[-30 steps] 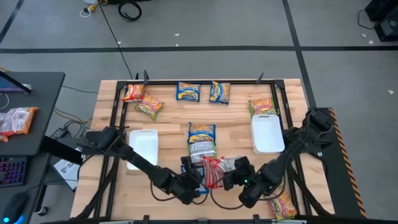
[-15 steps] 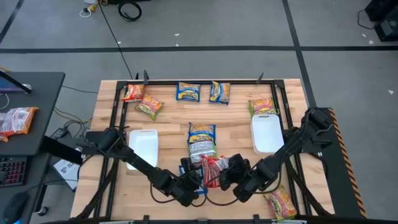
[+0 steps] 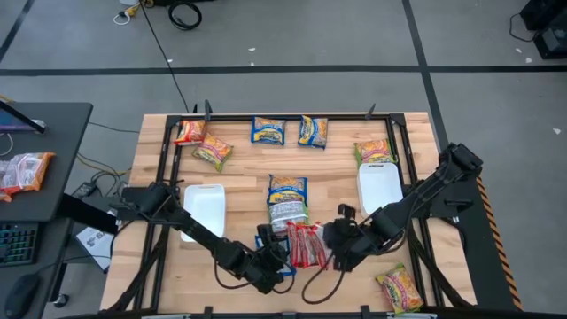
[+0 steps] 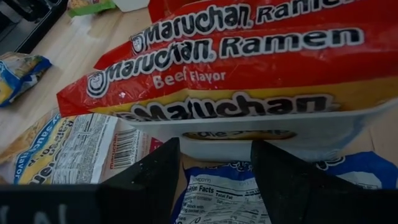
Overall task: Sort Maruchan noodles
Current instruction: Put the bottom red noodle pack into the bottom white bin
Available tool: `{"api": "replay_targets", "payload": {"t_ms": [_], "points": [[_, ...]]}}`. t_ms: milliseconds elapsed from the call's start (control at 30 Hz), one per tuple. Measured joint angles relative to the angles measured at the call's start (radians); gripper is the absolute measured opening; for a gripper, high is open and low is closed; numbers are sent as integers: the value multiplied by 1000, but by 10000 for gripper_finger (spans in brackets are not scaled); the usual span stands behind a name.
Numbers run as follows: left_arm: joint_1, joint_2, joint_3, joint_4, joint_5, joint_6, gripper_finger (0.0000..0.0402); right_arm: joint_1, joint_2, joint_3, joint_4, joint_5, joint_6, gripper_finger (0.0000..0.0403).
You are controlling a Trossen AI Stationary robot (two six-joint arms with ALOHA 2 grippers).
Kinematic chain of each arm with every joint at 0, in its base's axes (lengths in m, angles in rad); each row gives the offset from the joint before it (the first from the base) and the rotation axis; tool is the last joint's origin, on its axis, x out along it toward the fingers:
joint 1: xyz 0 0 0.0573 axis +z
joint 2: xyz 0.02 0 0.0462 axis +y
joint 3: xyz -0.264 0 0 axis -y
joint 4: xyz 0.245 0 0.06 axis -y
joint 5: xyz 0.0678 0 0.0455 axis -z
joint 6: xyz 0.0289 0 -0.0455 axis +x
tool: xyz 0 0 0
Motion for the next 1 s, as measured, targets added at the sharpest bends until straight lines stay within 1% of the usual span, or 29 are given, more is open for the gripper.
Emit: {"api": "replay_targets", "payload": {"t_ms": [67,167,233,267,333,467,533,667,767,1000], "points": [[0,0,0,2,0,-3,201,0,0,-1,-95,57,-75,162],[0,0,0,2,1,-13,201,-7,0,-15,-153,198,-165,162],[1,0,0,3,0,-14,201,-20,0,-22,-147,285,-242,161],[3,0,0,3,0,-14,201,-29,0,-30,-123,310,-283,161],[9,0,0,4,0,-14,201,-54,0,-66,-48,318,-363,159],[21,0,0,7,0,-15,201,-95,0,-174,131,241,-465,156],[26,0,0,7,0,-15,201,-101,0,-221,169,185,-478,155],[26,0,0,7,4,-16,201,-87,0,-263,153,80,-435,155],[25,0,0,10,6,-16,201,-70,0,-276,174,-34,-398,155],[25,0,0,11,8,-35,201,-52,0,-350,437,-241,-373,153]]}}
